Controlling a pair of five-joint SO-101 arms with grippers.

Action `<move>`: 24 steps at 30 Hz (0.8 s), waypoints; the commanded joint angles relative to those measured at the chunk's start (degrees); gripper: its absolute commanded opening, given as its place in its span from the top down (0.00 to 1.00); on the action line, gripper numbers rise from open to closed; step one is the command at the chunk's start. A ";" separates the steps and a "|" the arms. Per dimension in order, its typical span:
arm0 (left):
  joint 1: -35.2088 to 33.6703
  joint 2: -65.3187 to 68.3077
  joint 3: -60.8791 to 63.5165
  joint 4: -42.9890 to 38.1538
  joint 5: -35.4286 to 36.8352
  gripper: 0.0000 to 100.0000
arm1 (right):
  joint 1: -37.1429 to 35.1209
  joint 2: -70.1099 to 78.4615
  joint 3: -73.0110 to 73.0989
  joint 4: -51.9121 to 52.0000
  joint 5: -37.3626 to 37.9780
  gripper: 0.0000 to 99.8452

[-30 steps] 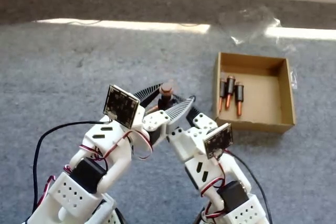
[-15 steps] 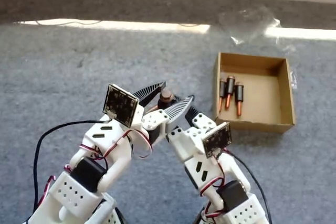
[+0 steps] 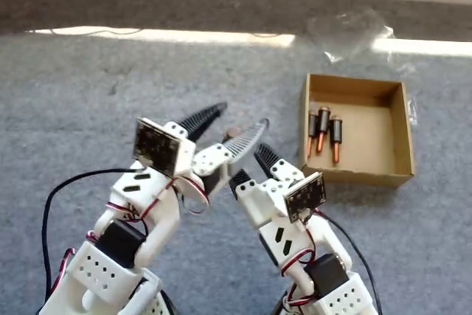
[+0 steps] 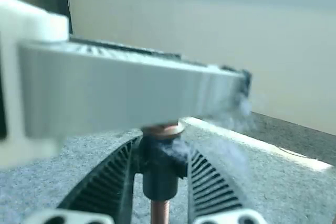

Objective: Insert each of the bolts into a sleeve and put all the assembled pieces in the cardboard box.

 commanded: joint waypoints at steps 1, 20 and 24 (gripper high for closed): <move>-6.20 -0.84 -3.30 -1.85 0.35 0.76 | -0.13 -0.13 8.40 0.13 -0.35 0.99; -23.78 -0.92 -10.86 10.11 -7.65 1.00 | 3.03 -0.31 8.40 0.13 -0.35 0.99; -27.12 -1.71 -10.86 16.00 -7.65 1.00 | 5.23 -0.31 8.40 0.13 -0.35 0.99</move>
